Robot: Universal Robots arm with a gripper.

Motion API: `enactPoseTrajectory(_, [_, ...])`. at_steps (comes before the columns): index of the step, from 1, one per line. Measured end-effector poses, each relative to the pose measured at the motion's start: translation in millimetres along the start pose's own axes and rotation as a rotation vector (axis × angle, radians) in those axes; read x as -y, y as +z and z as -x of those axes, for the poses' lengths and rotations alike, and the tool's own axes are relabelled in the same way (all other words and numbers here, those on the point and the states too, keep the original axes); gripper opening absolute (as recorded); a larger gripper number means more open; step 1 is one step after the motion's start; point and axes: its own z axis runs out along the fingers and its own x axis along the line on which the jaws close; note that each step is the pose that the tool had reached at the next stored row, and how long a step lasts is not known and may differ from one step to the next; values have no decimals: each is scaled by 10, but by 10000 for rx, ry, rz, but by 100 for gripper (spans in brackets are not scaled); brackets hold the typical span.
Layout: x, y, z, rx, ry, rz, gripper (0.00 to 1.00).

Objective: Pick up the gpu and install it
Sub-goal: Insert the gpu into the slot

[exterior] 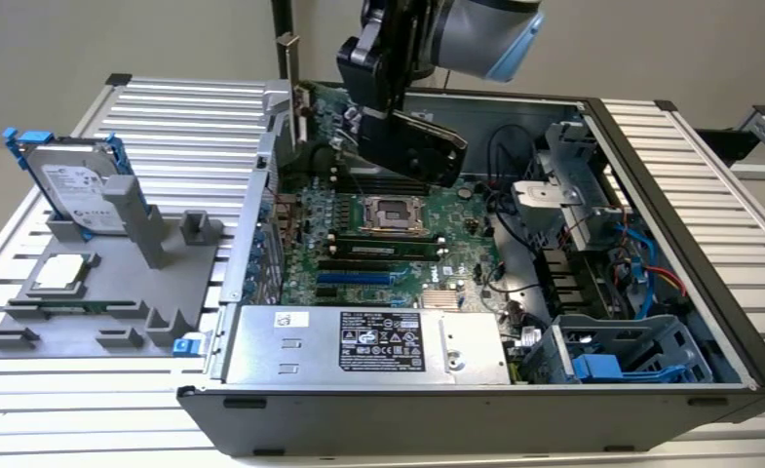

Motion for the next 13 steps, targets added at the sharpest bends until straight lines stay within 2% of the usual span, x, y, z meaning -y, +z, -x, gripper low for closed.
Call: enactPoseTrajectory(13, [0,0,0,-44,-1594,32,0])
